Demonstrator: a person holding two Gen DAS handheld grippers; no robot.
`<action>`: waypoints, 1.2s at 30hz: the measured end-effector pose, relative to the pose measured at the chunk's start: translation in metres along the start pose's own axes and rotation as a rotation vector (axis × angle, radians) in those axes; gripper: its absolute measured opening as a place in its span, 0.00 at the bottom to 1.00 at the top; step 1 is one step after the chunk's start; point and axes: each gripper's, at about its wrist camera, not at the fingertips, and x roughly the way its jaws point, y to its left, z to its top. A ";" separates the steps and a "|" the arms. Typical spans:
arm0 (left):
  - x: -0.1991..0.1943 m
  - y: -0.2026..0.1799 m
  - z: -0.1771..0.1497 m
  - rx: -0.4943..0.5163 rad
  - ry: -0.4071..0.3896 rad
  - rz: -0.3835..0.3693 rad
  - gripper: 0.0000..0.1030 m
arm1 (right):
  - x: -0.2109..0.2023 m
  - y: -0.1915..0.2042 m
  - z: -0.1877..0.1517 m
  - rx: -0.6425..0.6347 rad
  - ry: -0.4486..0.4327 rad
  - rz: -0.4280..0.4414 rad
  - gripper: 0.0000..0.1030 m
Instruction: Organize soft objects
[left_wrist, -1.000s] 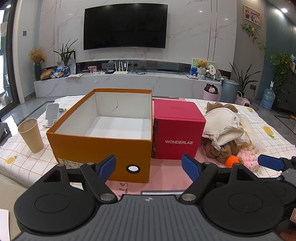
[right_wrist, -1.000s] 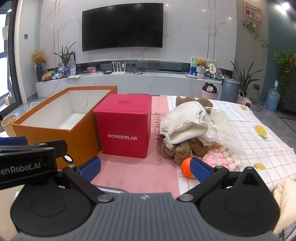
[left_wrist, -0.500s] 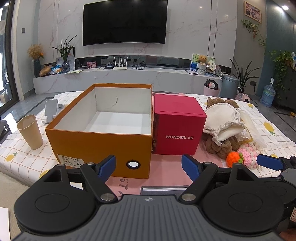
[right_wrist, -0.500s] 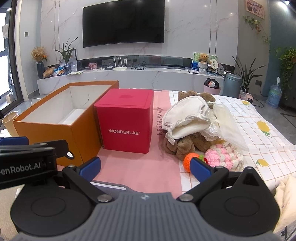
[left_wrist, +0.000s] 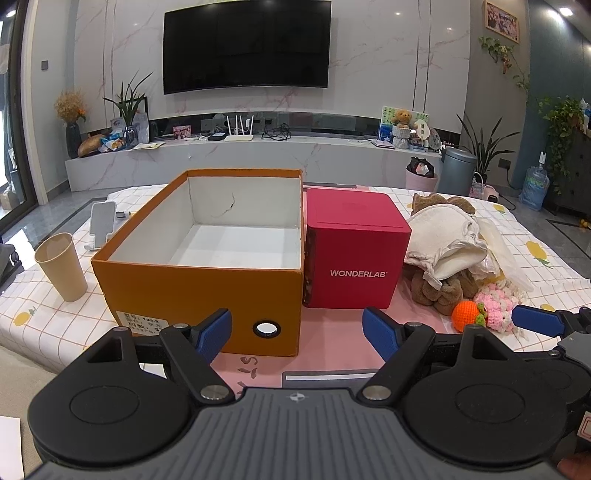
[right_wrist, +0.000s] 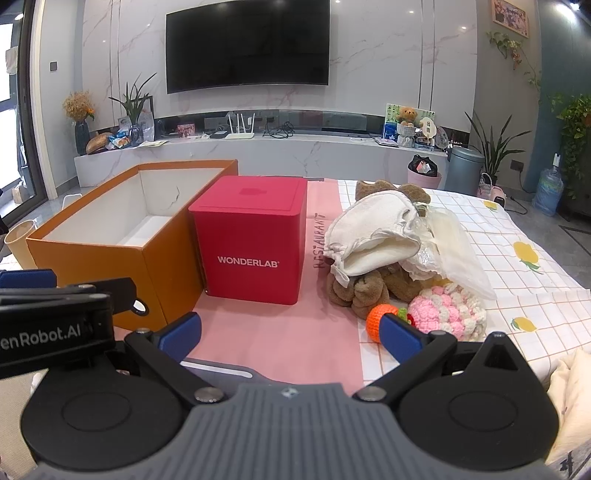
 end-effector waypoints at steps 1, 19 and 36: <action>0.000 0.000 0.000 0.002 0.000 0.001 0.92 | 0.000 0.000 0.000 -0.001 -0.001 -0.001 0.98; 0.000 0.000 0.000 0.008 -0.003 0.012 0.92 | 0.001 0.004 0.000 -0.037 -0.004 -0.008 0.97; 0.016 -0.058 0.044 0.187 -0.049 -0.040 0.92 | 0.014 -0.043 0.039 -0.060 0.009 0.018 0.98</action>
